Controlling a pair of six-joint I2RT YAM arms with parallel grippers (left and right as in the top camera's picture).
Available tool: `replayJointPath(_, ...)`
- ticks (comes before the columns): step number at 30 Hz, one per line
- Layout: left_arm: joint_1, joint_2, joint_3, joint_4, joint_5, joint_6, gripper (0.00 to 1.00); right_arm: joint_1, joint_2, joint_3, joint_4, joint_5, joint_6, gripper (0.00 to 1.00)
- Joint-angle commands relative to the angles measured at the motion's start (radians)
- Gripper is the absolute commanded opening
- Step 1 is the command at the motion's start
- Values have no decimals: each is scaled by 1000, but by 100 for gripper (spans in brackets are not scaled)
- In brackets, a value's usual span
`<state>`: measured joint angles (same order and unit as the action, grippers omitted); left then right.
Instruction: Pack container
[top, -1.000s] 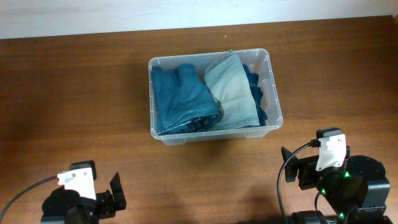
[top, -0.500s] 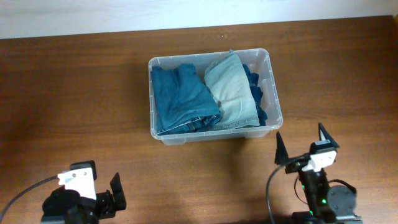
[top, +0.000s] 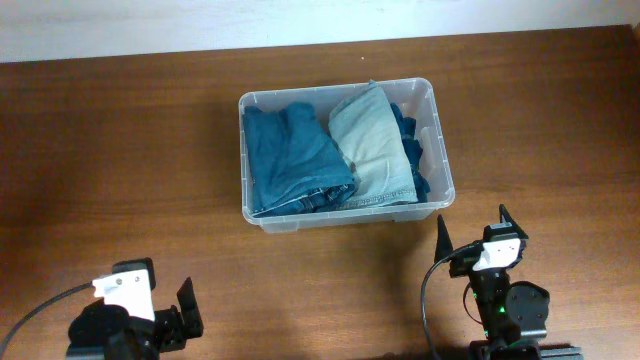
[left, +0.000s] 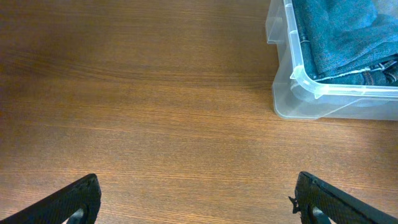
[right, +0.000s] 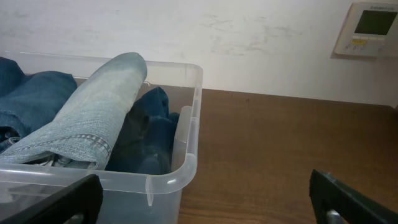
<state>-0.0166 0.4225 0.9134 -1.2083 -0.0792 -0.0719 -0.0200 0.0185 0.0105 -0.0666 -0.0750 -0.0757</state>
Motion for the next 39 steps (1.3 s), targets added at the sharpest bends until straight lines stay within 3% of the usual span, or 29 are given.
replayJointPath(1,-2,-2,1,3,4,-3,99,-6,-8,-5,-5,17,5,98)
replayJointPath(8,-2,-2,0,5,3,-3,99,-6,-8,-5,-5,17,5,98)
replayJointPath(13,-2,-59,-122,106,-24,-2,100,-6,-8,-5,-5,17,5,98)
replayJointPath(16,-2,-184,-337,329,-16,-3,99,-6,-8,-5,-5,17,5,98)
replayJointPath(18,-2,-303,-549,582,3,-2,99,-6,-8,-5,-5,17,5,99)
replayJointPath(24,-2,-418,-900,1140,-40,-2,99,-6,-8,-5,-5,17,5,98)
replayJointPath(39,-2,-417,-902,1133,-34,13,99,-6,-8,-5,-5,17,5,98)
